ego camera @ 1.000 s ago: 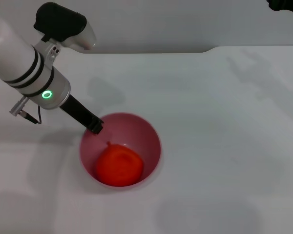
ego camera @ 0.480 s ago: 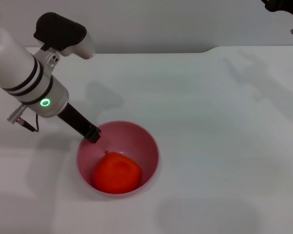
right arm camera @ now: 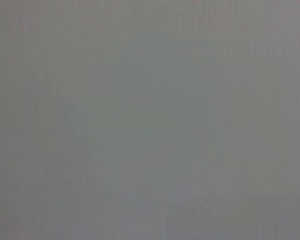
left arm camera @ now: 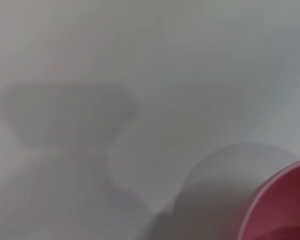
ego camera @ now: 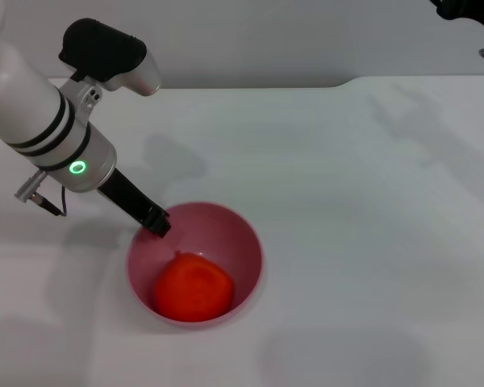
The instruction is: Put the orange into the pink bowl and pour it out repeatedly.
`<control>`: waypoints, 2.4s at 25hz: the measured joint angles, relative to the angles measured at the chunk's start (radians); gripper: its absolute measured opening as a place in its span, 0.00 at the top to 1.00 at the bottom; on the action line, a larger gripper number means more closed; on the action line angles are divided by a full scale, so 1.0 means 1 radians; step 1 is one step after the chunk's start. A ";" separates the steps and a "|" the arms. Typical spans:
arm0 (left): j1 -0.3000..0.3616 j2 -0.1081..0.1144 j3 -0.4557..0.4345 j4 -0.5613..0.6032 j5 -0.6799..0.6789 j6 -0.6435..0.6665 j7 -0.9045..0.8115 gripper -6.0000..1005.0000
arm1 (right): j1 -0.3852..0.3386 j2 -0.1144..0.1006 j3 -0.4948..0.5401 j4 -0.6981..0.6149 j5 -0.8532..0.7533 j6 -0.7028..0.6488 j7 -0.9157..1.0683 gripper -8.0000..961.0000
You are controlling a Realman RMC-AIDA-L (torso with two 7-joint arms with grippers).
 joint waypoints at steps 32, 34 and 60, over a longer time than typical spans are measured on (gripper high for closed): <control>0.146 -0.001 -0.281 -0.021 -1.103 -0.329 0.863 0.23 | -0.004 0.001 0.014 0.015 0.013 -0.037 -0.002 0.42; 0.177 -0.002 -0.276 -0.082 -1.268 -0.350 1.023 0.23 | 0.000 0.001 0.014 0.026 0.017 -0.037 -0.018 0.42; 0.418 -0.008 -0.174 -0.369 -2.104 -0.571 1.805 0.23 | 0.042 -0.001 0.070 0.526 0.973 -0.357 -0.762 0.42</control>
